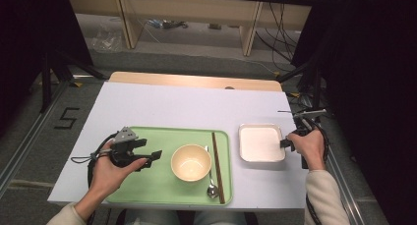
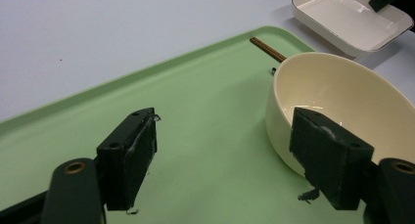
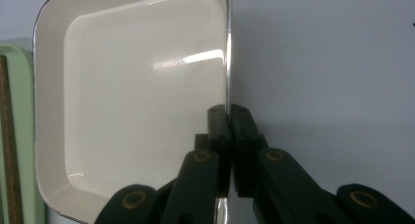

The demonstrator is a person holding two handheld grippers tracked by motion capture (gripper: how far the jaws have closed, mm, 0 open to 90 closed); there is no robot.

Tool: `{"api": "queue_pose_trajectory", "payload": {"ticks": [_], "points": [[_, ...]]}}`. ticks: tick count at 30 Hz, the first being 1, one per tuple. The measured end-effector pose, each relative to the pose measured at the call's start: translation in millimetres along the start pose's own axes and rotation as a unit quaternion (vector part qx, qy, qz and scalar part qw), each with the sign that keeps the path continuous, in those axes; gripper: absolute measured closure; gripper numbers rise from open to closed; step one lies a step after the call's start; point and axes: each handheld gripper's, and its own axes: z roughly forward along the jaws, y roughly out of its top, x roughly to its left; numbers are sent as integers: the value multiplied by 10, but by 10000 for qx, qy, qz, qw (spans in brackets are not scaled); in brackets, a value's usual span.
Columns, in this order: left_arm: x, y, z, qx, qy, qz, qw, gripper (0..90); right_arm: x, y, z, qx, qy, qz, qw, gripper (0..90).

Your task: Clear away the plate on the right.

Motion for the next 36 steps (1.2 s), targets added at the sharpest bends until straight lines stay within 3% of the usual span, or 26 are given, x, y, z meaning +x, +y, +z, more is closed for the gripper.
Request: {"api": "queue_pose_trajectory", "payload": {"ticks": [2, 5, 8, 9, 10, 11, 13, 14, 15, 16, 21, 23, 24, 27, 31, 32, 36], "points": [[-9, 22, 1, 8, -11, -10, 10000, 261, 78, 3, -24, 36, 92, 446, 9990, 897], [-26, 66, 17, -21, -74, -18, 10000, 270, 138, 9, -90, 10, 144, 407, 9991, 897], [-48, 102, 31, -37, -190, -149, 9997, 277, 258, 16, -161, -69, 263, 427, 9987, 897], [-56, 113, 37, -41, -241, -163, 9996, 279, 274, 18, -179, -77, 276, 325, 9991, 897], [-72, 132, 44, -48, -256, -142, 9996, 284, 276, 7, -188, -111, 256, 35, 9996, 897], [-81, 141, 51, -51, -261, -146, 9995, 289, 342, 11, -212, -139, 344, 143, 9992, 897], [-100, 185, 66, -41, -287, -173, 9994, 292, 386, 16, -226, -239, 425, -56, 9988, 897], [-106, 201, 74, -51, -309, -181, 9993, 294, 462, 11, -253, -217, 453, 101, 9987, 897], [-106, 226, 81, -35, -311, -133, 9994, 296, 464, 11, -257, -306, 426, -97, 9986, 897], [-112, 251, 91, -56, -310, -147, 9994, 298, 527, 9, -277, -220, 504, 84, 9985, 897], [-157, 399, 163, -89, -366, -210, 9991, 303, 710, 3, -329, -349, 699, 96, 9969, 896], [-181, 462, 207, -15, -365, -191, 9991, 306, 765, -4, -344, -408, 699, -130, 9966, 896], [-198, 490, 236, 14, -364, -215, 9991, 309, 817, -8, -348, -391, 748, -78, 9964, 897], [-255, 581, 326, 110, -402, -242, 9988, 312, 925, -22, -351, -428, 821, -242, 9954, 896], [-352, 704, 436, 179, -486, -88, 9986, 319, 1067, -51, -352, -469, 895, -461, 9938, 896], [-370, 731, 465, 199, -511, -58, 9985, 319, 1100, -60, -350, -449, 936, -408, 9938, 896], [-438, 815, 576, 268, -609, -201, 9976, 324, 1208, -90, -341, -455, 977, -543, 9927, 897]]}}
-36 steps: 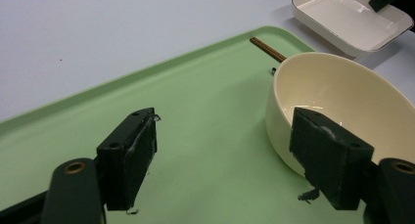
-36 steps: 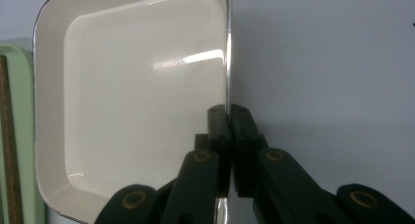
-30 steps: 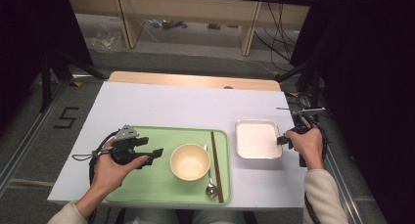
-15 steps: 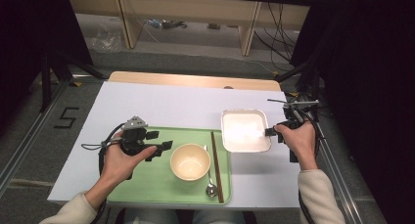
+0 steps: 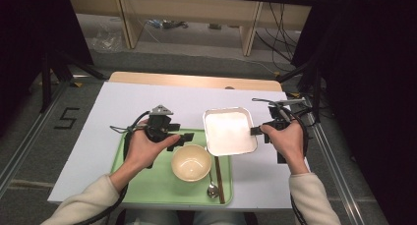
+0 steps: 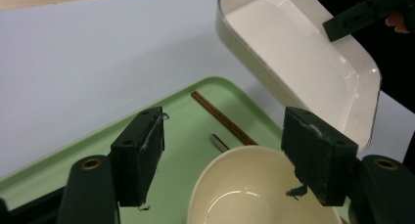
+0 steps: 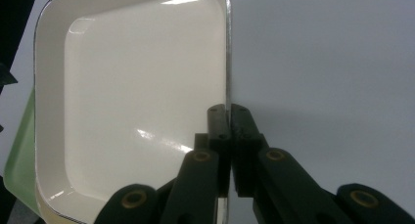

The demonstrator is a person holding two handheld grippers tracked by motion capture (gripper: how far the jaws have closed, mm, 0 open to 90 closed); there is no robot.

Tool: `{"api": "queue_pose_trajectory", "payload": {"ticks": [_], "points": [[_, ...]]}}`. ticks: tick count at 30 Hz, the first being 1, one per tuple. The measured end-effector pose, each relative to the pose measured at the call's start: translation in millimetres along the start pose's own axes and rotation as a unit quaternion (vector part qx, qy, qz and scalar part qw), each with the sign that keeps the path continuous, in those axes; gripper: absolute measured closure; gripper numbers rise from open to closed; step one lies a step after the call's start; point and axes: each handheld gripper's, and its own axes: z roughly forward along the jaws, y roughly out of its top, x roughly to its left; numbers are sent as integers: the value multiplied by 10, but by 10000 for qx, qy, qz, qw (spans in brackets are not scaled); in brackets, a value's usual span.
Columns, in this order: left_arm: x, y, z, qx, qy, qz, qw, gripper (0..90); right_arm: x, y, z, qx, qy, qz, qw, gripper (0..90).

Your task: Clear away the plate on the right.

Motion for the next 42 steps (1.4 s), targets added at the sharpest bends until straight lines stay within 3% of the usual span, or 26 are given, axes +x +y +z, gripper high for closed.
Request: {"api": "queue_pose_trajectory", "payload": {"ticks": [7, 15, 17, 18, 22, 23, 25, 27, 31, 33, 34, 35, 36, 37, 42], "points": [[-108, 57, 128, 66, -168, -77, 9998, 345, 82, -22, 49, 16, -63, -205, 9998, 897], [-115, 62, 256, 255, -341, -304, 9986, 443, 226, -47, 80, -56, -93, -120, 9999, 897], [-127, 62, 272, 316, -325, -330, 9984, 457, 254, -53, 91, -75, -92, -239, 9996, 897], [-134, 60, 279, 312, -289, -341, 9985, 459, 282, -59, 94, -61, -91, -177, 9998, 897], [-111, 61, 280, 348, -196, -488, 9980, 524, 312, -77, 106, -178, -102, -438, 9988, 897], [-102, 64, 273, 361, -183, -516, 9978, 540, 349, -80, 101, -159, -88, -307, 9994, 897], [-89, 70, 258, 338, -128, -611, 9975, 565, 365, -94, 108, -193, -146, -404, 9989, 896], [-67, 83, 228, 351, -85, -568, 9977, 622, 380, -93, 119, -224, -156, -401, 9988, 896], [-15, 106, 174, 236, -15, -643, 9977, 729, 411, -111, 159, -85, -171, -460, 9988, 896], [6, 119, 147, 240, -27, -710, 9972, 762, 409, -112, 184, -102, -176, -626, 9978, 896], [10, 122, 136, 202, -1, -744, 9970, 771, 390, -114, 206, -189, -158, -834, 9962, 896], [11, 129, 126, 186, 15, -796, 9967, 781, 433, -119, 194, -147, -150, -635, 9978, 896], [11, 135, 115, 162, 15, -845, 9963, 791, 432, -122, 199, -168, -231, -759, 9967, 896], [13, 141, 103, 110, 34, -900, 9959, 804, 444, -120, 203, -170, -157, -771, 9968, 896], [10, 187, 39, 33, 55, -988, 9951, 827, 494, -134, 193, -88, -93, -584, 9982, 893]]}}
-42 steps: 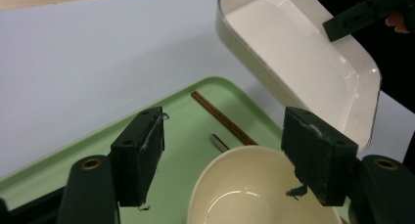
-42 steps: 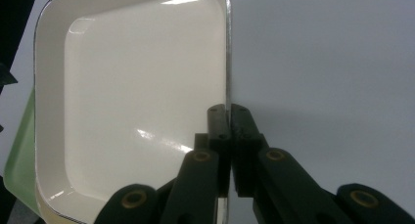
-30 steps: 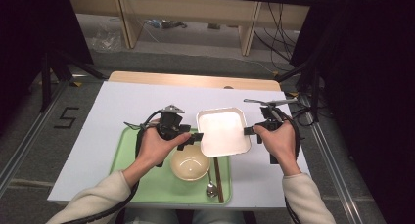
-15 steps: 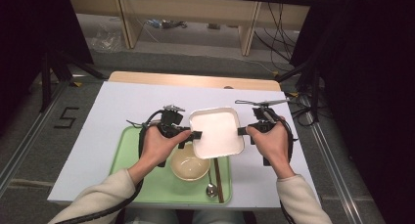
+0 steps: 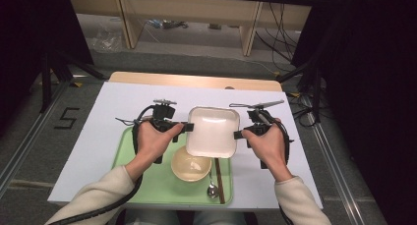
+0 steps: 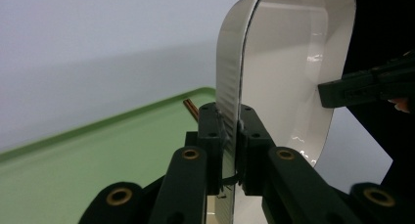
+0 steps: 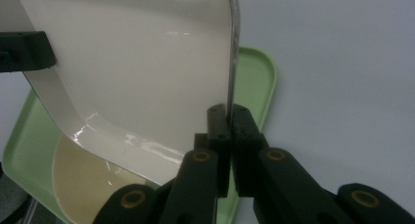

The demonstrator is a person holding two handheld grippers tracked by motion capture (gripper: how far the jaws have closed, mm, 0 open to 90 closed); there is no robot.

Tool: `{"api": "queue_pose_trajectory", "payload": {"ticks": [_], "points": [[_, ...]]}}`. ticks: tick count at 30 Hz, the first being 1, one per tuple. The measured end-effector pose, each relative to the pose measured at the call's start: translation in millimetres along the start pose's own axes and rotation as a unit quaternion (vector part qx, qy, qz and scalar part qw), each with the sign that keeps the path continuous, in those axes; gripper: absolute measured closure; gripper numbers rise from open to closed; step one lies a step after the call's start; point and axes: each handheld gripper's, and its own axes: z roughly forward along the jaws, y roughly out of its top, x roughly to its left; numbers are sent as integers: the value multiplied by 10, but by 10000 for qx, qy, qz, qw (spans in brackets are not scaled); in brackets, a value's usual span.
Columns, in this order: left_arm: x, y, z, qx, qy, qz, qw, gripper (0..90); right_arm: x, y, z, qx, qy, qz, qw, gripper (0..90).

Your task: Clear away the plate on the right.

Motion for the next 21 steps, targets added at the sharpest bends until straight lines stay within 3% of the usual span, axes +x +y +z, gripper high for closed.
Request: {"api": "queue_pose_trajectory", "payload": {"ticks": [1, 4, 6, 8, 10, 11, 14, 16, 17, 19, 21], "points": [[-2, 7, -11, -8, -4, -14, 10000, 828, -13, 2, 1, -53, -3, -111, 9999, 892], [23, 29, -35, -43, -48, -93, 9999, 833, 30, 9, -28, 38, 118, 82, 9999, 854], [44, 39, -50, -52, -91, -164, 9998, 834, 46, 13, -61, 46, 63, 30, 10000, 799], [56, 45, -68, -51, -98, -184, 9998, 835, 10, 18, -48, -104, 110, -328, 9993, 796], [62, 51, -74, -83, -79, -188, 9998, 836, 48, 13, -65, -96, 90, -264, 9996, 763], [66, 57, -86, -60, -60, -183, 9998, 836, 46, 15, -70, -142, 35, -378, 9992, 732], [102, 65, -116, -93, -53, -200, 9997, 837, 64, 16, -100, -269, -4, -378, 9989, 689], [129, 64, -133, -69, -1, -215, 9997, 836, 72, 23, -130, -277, 68, -379, 9989, 650], [143, 60, -138, -75, 11, -225, 9997, 837, 53, 28, -132, -331, 60, -502, 9982, 650], [173, 52, -148, -68, 42, -249, 9997, 837, 66, 32, -157, -421, -31, -412, 9983, 641], [196, 44, -161, -71, 53, -286, 9996, 837, 58, 37, -189, -455, 54, -382, 9982, 635]]}}
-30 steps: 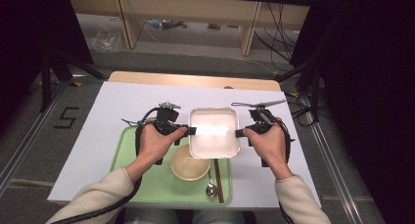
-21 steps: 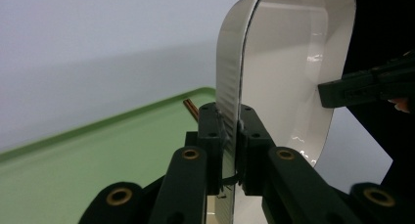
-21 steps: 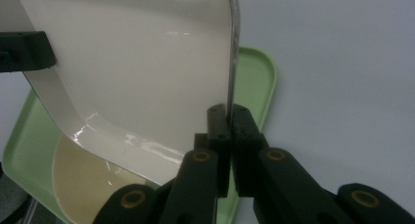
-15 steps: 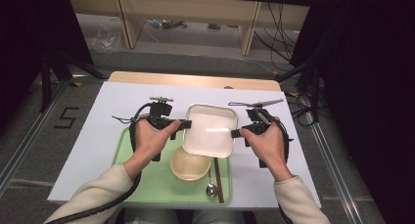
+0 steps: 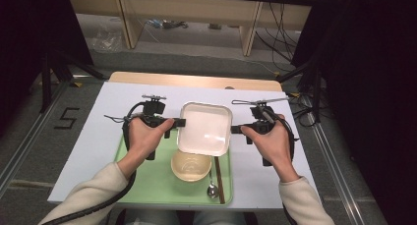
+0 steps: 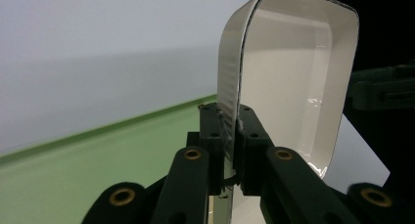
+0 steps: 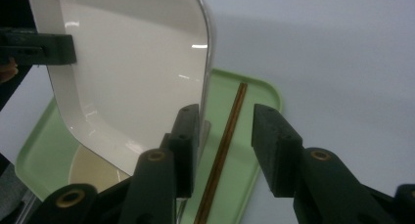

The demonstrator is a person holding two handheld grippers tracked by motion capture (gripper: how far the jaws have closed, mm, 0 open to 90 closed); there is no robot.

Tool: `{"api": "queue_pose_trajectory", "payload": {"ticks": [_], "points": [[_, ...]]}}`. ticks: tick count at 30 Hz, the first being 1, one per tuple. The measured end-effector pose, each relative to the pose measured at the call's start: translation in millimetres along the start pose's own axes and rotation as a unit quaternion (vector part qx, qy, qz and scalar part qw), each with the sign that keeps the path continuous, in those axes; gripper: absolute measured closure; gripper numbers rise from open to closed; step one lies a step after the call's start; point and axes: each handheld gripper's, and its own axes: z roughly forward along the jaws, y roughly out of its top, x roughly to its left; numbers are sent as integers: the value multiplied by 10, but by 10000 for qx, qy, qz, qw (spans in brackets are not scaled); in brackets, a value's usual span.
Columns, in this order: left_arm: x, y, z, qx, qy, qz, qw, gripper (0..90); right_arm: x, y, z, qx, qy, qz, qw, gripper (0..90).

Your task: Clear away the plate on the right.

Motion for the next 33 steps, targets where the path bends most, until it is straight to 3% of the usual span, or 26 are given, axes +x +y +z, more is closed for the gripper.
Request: {"api": "queue_pose_trajectory", "payload": {"ticks": [5, 7, 8, 12, 17, 20, 21, 23, 24, 25, 26, 29, 33], "points": [[68, -9, -60, -10, 25, -96, 10000, 836, -71, 33, -93, -146, 8, 68, 9999, 630], [103, -9, -102, 8, 68, -122, 9999, 837, -147, 46, -123, -229, -47, 135, 9996, 629], [125, -9, -125, 5, 64, -149, 9999, 837, -212, 54, -130, -284, -114, 34, 9995, 628], [223, -22, -227, -26, 53, -309, 9995, 837, -439, 62, -136, -369, -39, 229, 9990, 620], [325, -51, -358, -173, 129, -384, 9990, 837, -684, 41, -108, -324, -281, 505, 9978, 614], [381, -80, -424, -148, 151, -412, 9989, 837, -780, 20, -80, -256, -389, 489, 9977, 597], [398, -90, -445, -143, 161, -413, 9989, 837, -782, 12, -74, -159, -426, 701, 9965, 595], [432, -111, -478, -172, 192, -450, 9987, 837, -802, -2, -70, -23, -522, 868, 9949, 589], [454, -123, -498, -181, 202, -457, 9986, 837, -829, -11, -59, -50, -531, 822, 9952, 587], [468, -130, -513, -177, 222, -455, 9986, 837, -895, -31, -45, -113, -582, 565, 9966, 586], [482, -139, -528, -189, 235, -472, 9984, 836, -917, -35, -33, -180, -581, 508, 9969, 585], [532, -159, -577, -166, 277, -508, 9982, 837, -942, -58, -38, -48, -623, 759, 9952, 579], [591, -188, -629, -213, 338, -496, 9980, 837, -996, -95, -32, 10, -586, 810, 9950, 579]]}}
